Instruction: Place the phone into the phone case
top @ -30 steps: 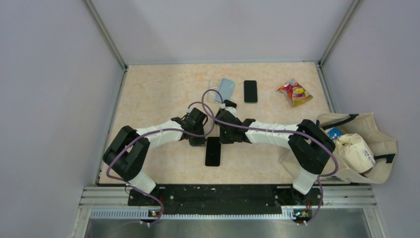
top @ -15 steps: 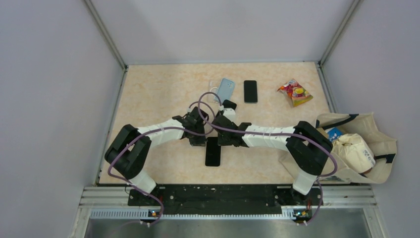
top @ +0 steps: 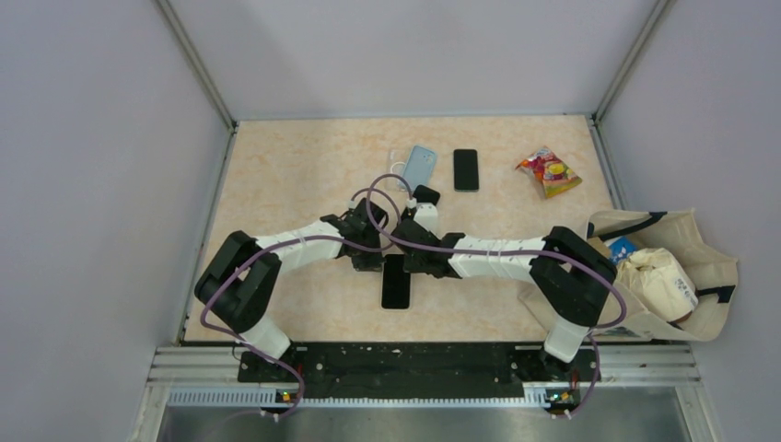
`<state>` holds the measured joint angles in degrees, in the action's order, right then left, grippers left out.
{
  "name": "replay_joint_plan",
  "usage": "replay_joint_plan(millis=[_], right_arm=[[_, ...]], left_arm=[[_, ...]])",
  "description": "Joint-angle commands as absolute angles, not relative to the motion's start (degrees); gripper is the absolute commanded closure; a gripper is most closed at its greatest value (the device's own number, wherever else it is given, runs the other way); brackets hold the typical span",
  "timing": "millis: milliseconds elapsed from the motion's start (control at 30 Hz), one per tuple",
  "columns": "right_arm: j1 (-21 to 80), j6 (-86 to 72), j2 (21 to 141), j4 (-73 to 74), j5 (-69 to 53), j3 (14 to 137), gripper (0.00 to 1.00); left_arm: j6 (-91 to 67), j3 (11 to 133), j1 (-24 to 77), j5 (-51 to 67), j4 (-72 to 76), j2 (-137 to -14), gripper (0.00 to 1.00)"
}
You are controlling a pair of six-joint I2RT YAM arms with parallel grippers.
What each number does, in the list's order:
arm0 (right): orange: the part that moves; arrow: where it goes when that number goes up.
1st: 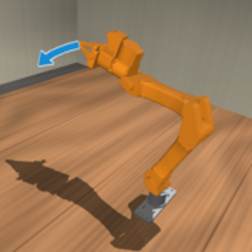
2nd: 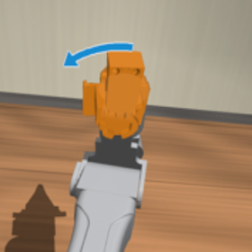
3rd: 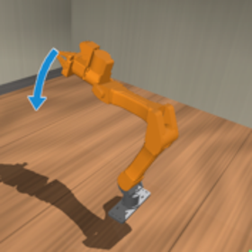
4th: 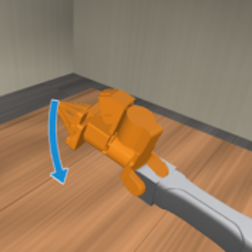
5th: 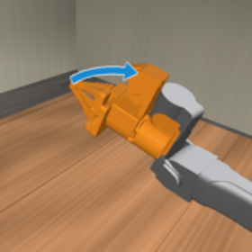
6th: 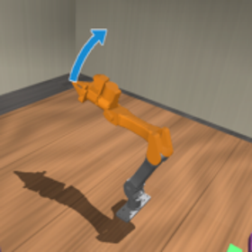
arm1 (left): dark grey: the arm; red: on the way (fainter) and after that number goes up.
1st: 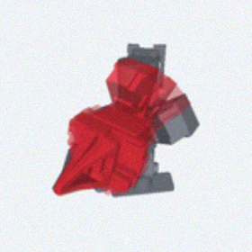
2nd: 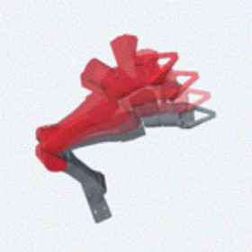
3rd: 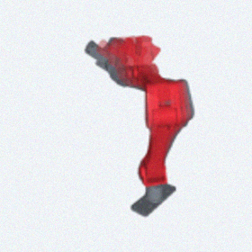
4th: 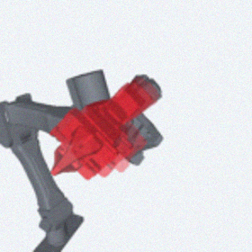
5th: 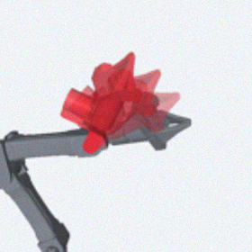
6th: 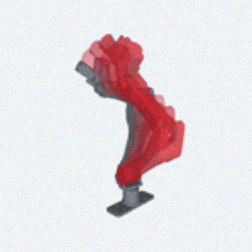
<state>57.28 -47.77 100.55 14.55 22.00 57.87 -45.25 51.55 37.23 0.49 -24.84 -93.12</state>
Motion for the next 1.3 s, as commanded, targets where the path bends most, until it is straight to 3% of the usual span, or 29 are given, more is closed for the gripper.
replay_joint_plan(millis=[0,267,400,633,800,967,1267], right_arm=[[59.2,-49.2,111.5,16.9,16.7,53.4,1.00],[61.5,-51.5,115.6,19.0,18.9,54.2,1.00],[60.7,-52.1,111.8,19.8,19.1,53.6,0.99],[56.7,-47.4,96.2,22.0,17.8,56.6,0.77],[55.5,-46.2,91.5,23.9,17.6,57.5,0.59],[55.5,-47.3,93.6,20.6,13.4,55.0,0.58],[58.7,-48.8,98.8,18.9,12.1,56.2,0.59]], left_arm=[[-45.5,52.9,37.3,0.5,-24.6,-91.0,0.96],[-45.7,52.6,36.6,-3.0,-26.3,-88.5,0.95],[-45.4,51.6,36.3,-2.8,-26.1,-87.7,0.95],[-45.3,49.8,36.2,-1.4,-24.6,-86.7,0.92],[-44.9,48.9,36.4,2.3,-23.2,-86.3,0.85],[-45.5,48.0,37.1,2.5,-22.5,-86.6,0.77],[-46.5,46.4,37.6,2.6,-21.3,-87.0,0.77]])
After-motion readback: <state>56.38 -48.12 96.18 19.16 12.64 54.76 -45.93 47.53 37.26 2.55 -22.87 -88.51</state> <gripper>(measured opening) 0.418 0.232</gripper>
